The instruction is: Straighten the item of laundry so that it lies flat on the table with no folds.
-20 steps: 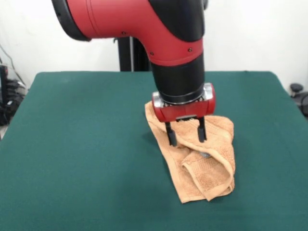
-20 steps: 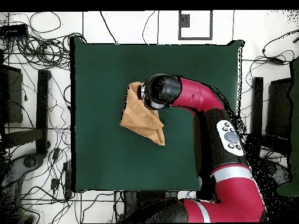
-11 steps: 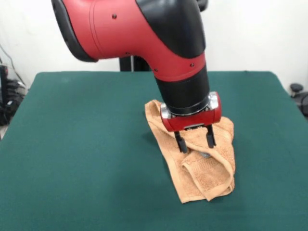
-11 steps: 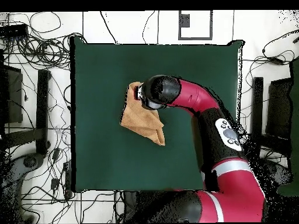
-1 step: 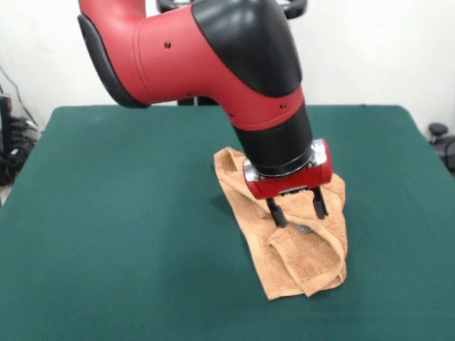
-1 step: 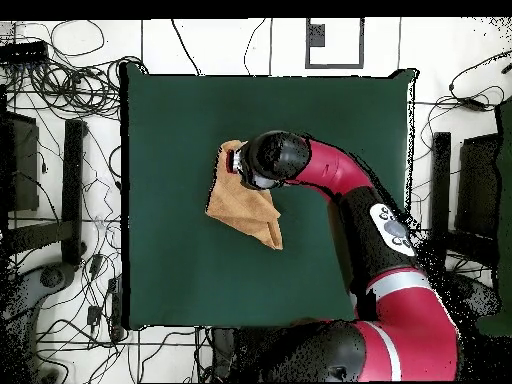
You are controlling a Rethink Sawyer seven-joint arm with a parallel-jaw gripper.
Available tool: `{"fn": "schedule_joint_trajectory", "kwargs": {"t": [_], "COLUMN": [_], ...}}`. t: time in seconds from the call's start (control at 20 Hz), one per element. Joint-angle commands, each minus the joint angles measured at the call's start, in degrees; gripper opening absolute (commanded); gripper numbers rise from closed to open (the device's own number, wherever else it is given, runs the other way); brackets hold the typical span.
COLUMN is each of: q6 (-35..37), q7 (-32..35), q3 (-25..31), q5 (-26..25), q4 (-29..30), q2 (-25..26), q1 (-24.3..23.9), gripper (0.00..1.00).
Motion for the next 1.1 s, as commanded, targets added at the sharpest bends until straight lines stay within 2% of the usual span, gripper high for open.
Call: {"fn": "schedule_joint_trajectory", "kwargs": {"t": [0.05,0.6,0.9,1.1], "q6": [-2.2,-1.4,1.4,1.9], "q7": [-0.9,-2.2,-1.5,-2.7], "q3": [7.0,7.7,6.9,7.1], "q5": [0.1,-1.0,-1.4,-2.0], "q4": [6.4,7.8,8.5,9.2], "q2": [0.4,0.8,-3.0,-3.5], "q1": [-0.3,-2.0,-3.4,-5.3], "gripper": [1.0,1.0,1.0,1.0]}}
